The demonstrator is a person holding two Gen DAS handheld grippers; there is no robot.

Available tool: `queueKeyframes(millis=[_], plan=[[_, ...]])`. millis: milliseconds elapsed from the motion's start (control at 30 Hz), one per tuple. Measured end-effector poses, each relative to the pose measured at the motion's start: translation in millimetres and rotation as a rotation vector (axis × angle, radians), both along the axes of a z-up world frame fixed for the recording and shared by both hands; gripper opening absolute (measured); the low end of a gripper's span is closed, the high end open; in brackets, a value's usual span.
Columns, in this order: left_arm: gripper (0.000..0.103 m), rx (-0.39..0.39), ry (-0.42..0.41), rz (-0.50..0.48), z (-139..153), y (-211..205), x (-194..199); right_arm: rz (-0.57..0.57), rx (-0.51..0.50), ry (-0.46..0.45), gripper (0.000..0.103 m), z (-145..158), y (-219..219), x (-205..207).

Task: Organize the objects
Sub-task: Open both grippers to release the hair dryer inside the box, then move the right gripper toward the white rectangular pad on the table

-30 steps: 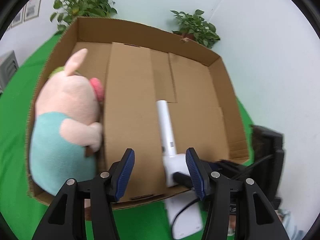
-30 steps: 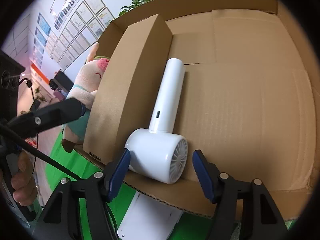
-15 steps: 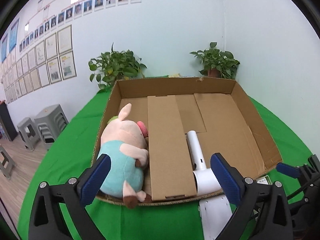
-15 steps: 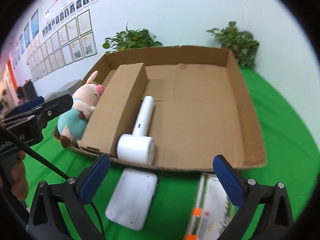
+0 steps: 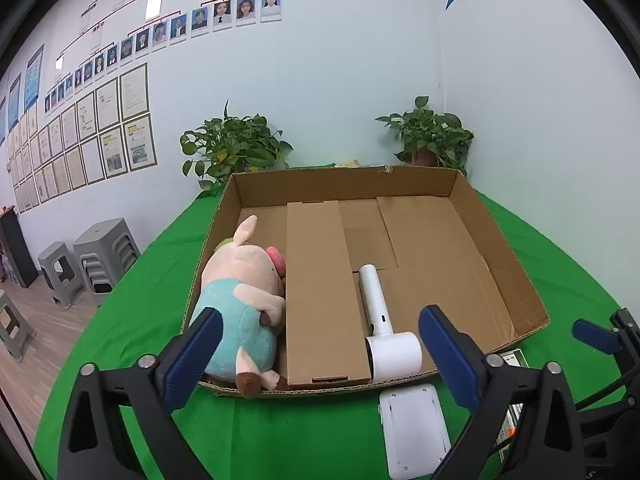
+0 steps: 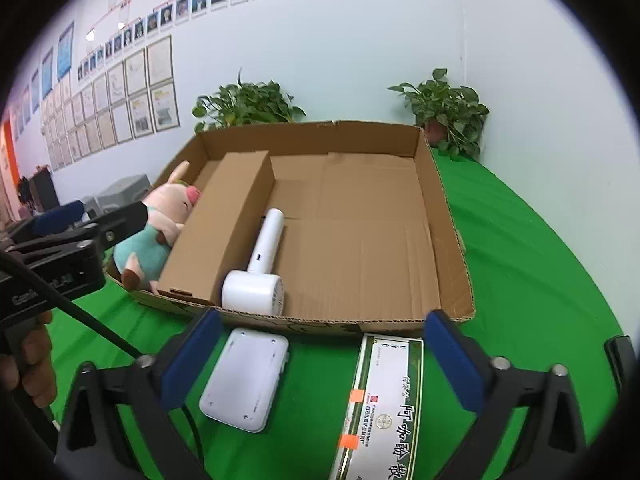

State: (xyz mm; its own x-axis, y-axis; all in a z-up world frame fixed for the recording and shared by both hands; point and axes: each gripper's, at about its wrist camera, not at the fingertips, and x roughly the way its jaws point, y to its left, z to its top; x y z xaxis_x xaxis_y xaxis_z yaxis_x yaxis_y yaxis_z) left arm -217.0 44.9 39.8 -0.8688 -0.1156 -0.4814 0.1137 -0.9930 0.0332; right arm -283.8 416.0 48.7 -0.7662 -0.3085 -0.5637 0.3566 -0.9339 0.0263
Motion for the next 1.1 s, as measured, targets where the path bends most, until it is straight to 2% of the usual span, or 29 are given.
queueKeyframes(millis=[33,67,100,233,267,300,333,367,433,567,800,1100], plan=[[0.070,-0.001,0.011,-0.006,0.1,0.7,1.2,-0.007,0.009,-0.002,0.046,-0.5,-0.3,0.0],[0.031,0.001,0.010,-0.016,-0.8,-0.4,-0.9,-0.027,0.031,-0.010,0.004,-2.2,-1.1,-2.2],[0.000,0.014,-0.008,-0.042,-2.4,-0.5,-2.9,-0.038,0.032,-0.016,0.002,-3.6,-0.4,-4.2],[0.001,0.025,0.004,-0.024,-4.3,-5.8,-1.0,-0.050,0.006,-0.003,0.002,-1.6,4.1,-4.3],[0.005,0.028,0.002,-0.013,-3.9,-7.7,-0.9,-0.053,0.002,-0.001,0.017,-1.0,4.3,-4.5],[0.033,0.026,-0.005,0.006,-3.9,-9.7,-2.1,-0.061,0.000,-0.005,0.060,-1.4,4.4,-5.3],[0.059,0.024,-0.016,0.028,-4.5,-12.5,-3.6,-0.071,-0.005,-0.013,0.086,-2.0,4.6,-7.1],[0.103,0.038,-0.016,0.034,-5.4,-15.8,-3.9,-0.079,-0.021,-0.011,0.102,-3.1,5.8,-8.3],[0.102,0.079,0.003,0.024,-7.9,-23.6,-3.3,-0.091,-0.021,0.003,0.102,-3.6,6.0,-8.2],[0.102,0.027,-0.030,0.059,-18.8,-27.3,-10.6,-0.044,-0.024,-0.031,0.102,-10.2,0.2,-13.6],[0.102,0.015,-0.028,0.081,-25.3,-36.2,-13.0,0.032,-0.020,-0.018,0.102,-12.8,-16.5,-9.0],[0.102,-0.006,-0.016,0.076,-24.2,-29.8,-7.9,0.025,0.002,-0.019,0.102,-13.7,-21.3,-5.9]])
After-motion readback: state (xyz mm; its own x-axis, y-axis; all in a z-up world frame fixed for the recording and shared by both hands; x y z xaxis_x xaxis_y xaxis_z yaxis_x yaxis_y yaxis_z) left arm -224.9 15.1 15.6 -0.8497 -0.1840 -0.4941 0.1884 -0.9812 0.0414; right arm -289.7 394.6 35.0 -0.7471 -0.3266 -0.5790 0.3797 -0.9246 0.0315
